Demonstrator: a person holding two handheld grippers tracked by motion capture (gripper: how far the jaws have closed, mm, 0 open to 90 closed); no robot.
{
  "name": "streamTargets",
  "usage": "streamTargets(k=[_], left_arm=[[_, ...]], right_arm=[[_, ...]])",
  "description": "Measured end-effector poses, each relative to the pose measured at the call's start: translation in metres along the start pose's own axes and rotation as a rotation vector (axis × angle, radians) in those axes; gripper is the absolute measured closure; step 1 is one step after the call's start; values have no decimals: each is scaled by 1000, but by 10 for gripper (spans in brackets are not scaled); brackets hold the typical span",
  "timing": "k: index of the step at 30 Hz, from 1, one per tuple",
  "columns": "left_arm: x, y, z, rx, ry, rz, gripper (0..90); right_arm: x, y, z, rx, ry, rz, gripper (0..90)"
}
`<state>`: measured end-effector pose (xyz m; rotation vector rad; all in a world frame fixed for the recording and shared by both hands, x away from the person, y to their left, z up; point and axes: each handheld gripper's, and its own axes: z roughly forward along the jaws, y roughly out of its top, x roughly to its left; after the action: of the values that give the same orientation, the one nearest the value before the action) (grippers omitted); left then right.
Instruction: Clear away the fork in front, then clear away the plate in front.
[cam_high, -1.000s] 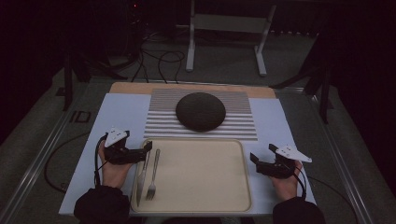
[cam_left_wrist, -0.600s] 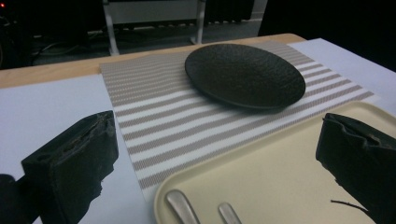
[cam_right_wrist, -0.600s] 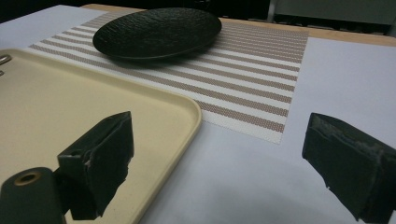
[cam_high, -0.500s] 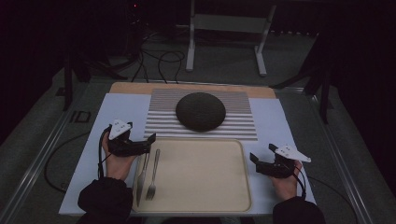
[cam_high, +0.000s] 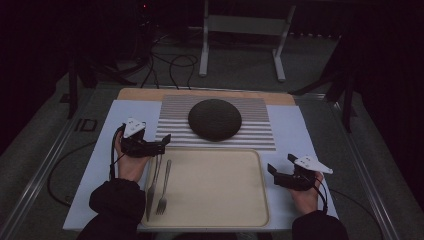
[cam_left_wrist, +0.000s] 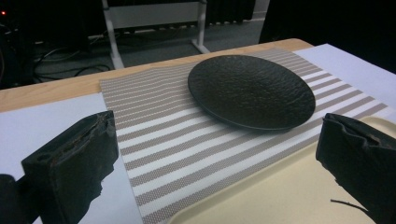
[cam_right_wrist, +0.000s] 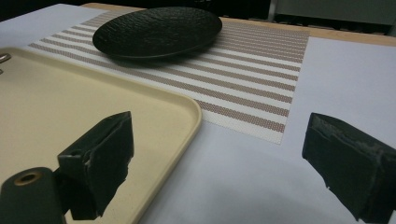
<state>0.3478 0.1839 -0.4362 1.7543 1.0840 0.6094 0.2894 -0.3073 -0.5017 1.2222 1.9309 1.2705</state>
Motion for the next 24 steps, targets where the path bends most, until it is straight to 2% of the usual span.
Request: streamTargets(k=[7, 10, 12, 24], left_arm=[[-1, 8, 8, 1, 4, 15, 0], [-2, 12, 9, -21, 27, 29, 0], [-2, 15, 10, -29, 32, 21, 0], [-3, 29, 24, -19, 11, 29, 0]], right_arm=[[0, 0, 0, -3, 2, 1, 90], [-1, -1, 0, -2, 2, 1, 91], [-1, -1, 0, -2, 1, 4, 90], [-1, -1, 1, 4, 3, 5, 91]])
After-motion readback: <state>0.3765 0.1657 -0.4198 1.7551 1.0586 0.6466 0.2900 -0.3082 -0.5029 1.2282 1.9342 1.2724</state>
